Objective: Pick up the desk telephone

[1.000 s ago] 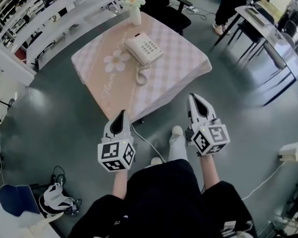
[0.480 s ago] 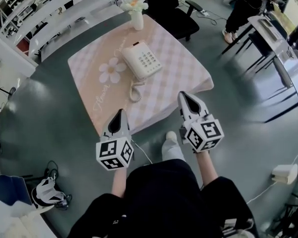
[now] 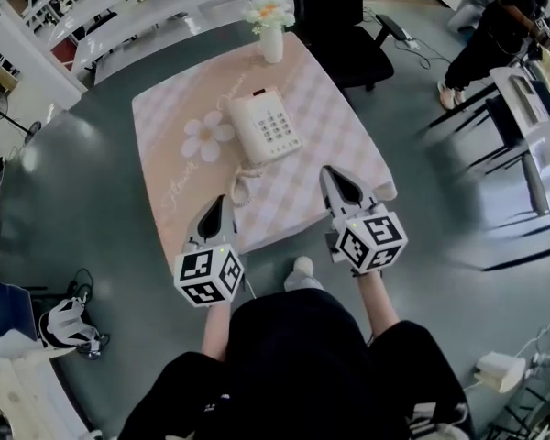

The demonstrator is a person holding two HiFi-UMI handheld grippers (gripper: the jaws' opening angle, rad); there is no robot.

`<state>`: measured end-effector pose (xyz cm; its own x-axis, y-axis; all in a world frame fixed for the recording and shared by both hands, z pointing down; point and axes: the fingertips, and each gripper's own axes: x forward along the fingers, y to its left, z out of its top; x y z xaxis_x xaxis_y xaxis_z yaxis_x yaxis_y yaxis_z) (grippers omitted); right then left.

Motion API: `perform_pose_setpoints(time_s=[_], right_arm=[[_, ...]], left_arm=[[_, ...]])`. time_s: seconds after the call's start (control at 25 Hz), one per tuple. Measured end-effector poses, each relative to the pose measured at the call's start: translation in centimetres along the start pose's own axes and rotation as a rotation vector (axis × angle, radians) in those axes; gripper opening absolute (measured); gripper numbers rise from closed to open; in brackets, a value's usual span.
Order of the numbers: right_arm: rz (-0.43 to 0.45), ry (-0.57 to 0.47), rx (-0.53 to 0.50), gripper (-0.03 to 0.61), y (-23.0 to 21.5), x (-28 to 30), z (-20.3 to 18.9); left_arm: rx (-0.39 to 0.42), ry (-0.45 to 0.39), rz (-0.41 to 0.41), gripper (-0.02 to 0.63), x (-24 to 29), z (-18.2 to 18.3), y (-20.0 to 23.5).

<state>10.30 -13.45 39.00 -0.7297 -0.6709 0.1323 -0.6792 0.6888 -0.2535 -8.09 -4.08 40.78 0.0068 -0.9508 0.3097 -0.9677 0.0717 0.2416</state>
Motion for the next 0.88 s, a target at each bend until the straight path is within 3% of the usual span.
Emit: perform_pose_setpoints(time_s=[0.4,0.68,0.88], right_arm=[[0.123,0.088,0.014,-0.008,-3.3,4.3,-1.2],[0.14,0.129,0.043,-0.008,-4.7,7.6,-2.4],[0.152,0.171,0.101,-0.008,-5.6,10.4,-3.7]], left_arm=[[-0.055,0.014,0.055,-0.002,3.7,-0.5,-1.2],[-0.087,0.052,0.103,-0.002,6.5,-1.3,0.1],[-0.152,0.092,0.077,-0.002,8.9,-2.3,1.1]])
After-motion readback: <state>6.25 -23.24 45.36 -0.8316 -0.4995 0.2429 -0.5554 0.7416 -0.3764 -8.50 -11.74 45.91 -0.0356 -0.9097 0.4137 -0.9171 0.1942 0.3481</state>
